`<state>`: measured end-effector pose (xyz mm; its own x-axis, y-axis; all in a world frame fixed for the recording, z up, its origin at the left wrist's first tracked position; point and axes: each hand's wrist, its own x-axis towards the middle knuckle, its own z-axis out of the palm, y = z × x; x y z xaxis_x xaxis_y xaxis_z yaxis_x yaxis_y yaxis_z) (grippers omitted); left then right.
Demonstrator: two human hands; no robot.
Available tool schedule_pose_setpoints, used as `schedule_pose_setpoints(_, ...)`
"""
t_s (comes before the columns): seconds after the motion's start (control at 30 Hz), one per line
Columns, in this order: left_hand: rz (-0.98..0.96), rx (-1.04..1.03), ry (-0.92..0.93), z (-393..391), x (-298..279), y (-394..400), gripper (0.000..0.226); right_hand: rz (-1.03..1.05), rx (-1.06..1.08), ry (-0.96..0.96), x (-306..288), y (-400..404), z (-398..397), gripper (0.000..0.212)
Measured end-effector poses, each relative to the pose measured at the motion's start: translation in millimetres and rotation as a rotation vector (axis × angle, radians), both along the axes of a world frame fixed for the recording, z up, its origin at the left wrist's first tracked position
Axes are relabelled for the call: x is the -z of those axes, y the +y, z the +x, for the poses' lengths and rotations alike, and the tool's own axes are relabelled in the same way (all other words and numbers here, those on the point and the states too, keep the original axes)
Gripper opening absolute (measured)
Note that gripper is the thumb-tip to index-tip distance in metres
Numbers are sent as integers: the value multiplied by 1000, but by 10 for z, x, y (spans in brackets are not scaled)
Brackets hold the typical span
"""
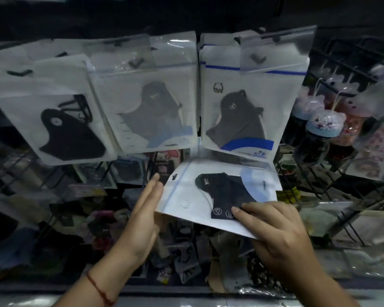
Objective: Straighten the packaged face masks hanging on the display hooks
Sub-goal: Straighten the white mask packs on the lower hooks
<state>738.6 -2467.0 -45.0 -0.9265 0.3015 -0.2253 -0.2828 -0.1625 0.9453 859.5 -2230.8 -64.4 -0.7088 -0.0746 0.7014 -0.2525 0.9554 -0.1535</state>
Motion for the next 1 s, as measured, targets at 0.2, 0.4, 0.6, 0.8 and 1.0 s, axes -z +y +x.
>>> schedule_pose_setpoints(0.2, 55, 132, -332, -155, -128, -277, 34, -69, -82, -39, 302, -370, 133, 35)
schedule_pose_setpoints(0.4, -51, 170, -196, -97, -256, -375, 36, -120, -141, -237, 322, -552, 211, 59)
schedule_pose_setpoints(0.6, -348, 377, 74, 105, -483, -319, 39, -44, -199, -162, -226, -599, -170, 64)
schedule_pose_setpoints(0.8, -314, 454, 129, 143, -642, -278, 28, 51, -276, -70, -488, -489, -511, 45)
schedule_pose_setpoints(1.0, -208, 514, 33, 187, -688, -265, 26, -50, -437, -323, -745, -346, -580, 35)
